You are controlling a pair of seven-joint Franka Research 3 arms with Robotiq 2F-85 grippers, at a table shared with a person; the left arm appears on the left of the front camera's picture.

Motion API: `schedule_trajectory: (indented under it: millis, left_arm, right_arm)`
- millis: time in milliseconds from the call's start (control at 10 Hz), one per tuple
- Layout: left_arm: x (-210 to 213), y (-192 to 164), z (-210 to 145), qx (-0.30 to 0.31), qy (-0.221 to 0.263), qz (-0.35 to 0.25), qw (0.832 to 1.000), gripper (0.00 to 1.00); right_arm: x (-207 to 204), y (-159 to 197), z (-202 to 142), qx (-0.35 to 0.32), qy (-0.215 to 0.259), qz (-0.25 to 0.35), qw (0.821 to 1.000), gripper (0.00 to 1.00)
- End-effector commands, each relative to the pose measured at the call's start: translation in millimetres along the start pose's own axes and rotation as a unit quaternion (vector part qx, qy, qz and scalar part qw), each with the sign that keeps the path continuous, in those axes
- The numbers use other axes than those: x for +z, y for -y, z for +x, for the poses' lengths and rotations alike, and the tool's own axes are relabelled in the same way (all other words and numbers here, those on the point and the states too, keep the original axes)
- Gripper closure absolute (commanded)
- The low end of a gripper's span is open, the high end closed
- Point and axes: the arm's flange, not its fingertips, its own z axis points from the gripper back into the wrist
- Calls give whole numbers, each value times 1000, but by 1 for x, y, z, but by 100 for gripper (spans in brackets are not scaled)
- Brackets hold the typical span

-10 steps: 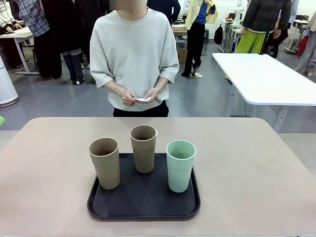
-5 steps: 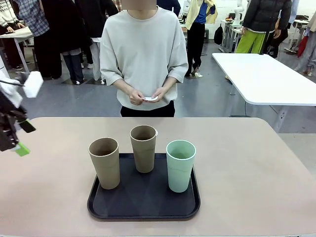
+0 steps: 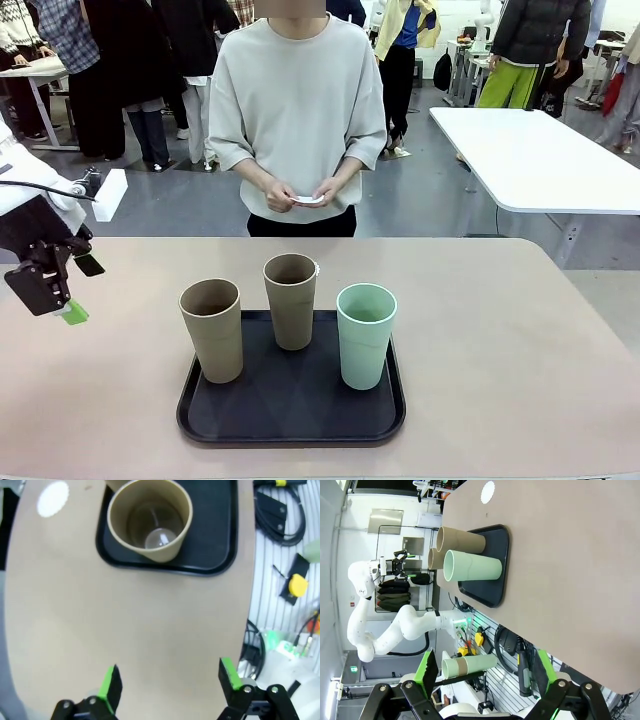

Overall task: Place coasters on the table and set cups on them.
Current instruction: Pick up one Reusable plastic cup and place it on a coaster set by the human.

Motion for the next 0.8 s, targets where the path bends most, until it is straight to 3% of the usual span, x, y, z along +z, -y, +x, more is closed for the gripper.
schedule_trajectory:
  millis: [0,300,400,600,700]
  left_arm:
    - [5,4,0,4,-3,6,1000,0]
    - [4,1,0,-2,5,3,1000,0]
    - [-26,-25,-15,-23,34,21,999,0]
    - [-62,-52,-37,-63,160,-48,984,0]
    - [-73,-57,-46,-80,191,-54,977,0]
  right_arm:
    - [0,0,2,0,3,3,1000,0]
    - [0,0,2,0,3,3,1000,0]
    - [0,0,2,0,3,3,1000,0]
    - [0,0,2,0,3,3,1000,0]
    - [0,0,2,0,3,3,1000,0]
